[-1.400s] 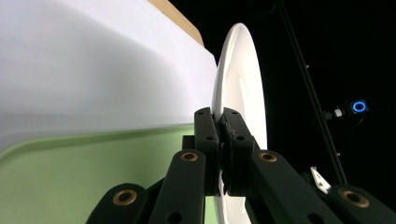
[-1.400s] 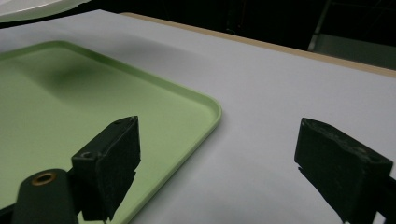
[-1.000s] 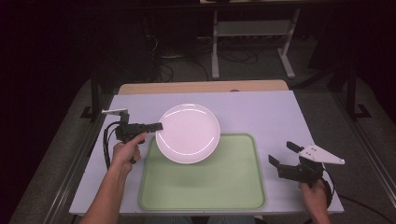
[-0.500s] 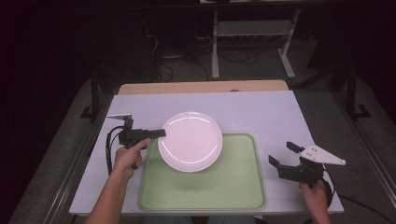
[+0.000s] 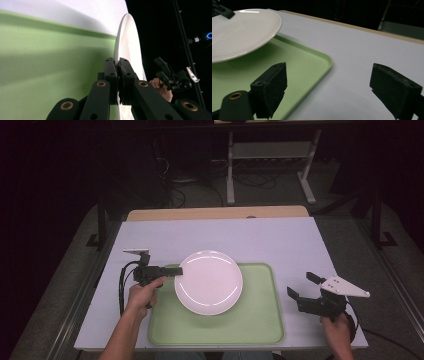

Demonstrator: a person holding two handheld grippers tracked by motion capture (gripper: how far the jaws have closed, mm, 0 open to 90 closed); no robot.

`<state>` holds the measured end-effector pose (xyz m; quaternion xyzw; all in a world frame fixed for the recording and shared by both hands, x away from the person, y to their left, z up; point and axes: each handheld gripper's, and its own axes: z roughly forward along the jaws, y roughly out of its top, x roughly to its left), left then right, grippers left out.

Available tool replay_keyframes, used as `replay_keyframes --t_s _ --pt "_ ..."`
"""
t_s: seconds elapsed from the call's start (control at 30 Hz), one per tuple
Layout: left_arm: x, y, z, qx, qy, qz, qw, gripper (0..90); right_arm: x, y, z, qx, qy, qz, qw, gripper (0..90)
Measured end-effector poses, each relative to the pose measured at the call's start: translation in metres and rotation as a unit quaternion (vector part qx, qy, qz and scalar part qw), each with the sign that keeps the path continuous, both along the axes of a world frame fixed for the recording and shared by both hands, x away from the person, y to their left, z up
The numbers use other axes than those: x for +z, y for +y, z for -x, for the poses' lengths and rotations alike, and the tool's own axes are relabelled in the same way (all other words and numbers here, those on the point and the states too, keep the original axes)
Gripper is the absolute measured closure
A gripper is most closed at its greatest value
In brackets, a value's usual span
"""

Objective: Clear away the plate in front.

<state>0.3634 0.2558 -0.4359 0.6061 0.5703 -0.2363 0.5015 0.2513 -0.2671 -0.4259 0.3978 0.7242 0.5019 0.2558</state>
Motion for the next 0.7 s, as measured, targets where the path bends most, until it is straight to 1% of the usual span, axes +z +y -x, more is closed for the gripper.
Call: replay_keyframes --t_s 0.2,0.43,0.47,0.5,0.53,0.57,0.7 --pt "-0.008 -0.004 0.004 -0.01 0.007 -0.01 0.9999 87.0 0.0 0.001 0.0 0.002 0.0 0.001 1.0 13.3" --pt "-0.014 -0.01 0.008 -0.02 0.014 -0.021 0.9995 86.8 0.0 0.002 0.0 0.005 0.0 0.004 1.0 13.3" --pt "-0.015 -0.012 0.009 -0.024 0.015 -0.028 0.9992 86.8 0.0 0.002 0.0 0.005 -0.001 0.005 1.0 13.3" --pt "-0.015 -0.012 0.009 -0.024 0.015 -0.028 0.9992 86.8 0.0 0.002 0.0 0.005 -0.001 0.005 1.0 13.3" --pt "-0.016 -0.013 0.009 -0.027 0.016 -0.033 0.999 86.8 0.0 0.002 0.0 0.005 0.0 0.004 1.0 13.3" --pt "-0.017 -0.013 0.01 -0.028 0.017 -0.03 0.999 86.9 0.0 0.002 0.001 0.006 -0.001 0.004 1.0 13.3" --pt "-0.019 -0.016 0.012 -0.028 0.017 -0.036 0.9988 87.3 0.0 0.003 0.001 0.008 -0.001 0.005 1.0 13.3"
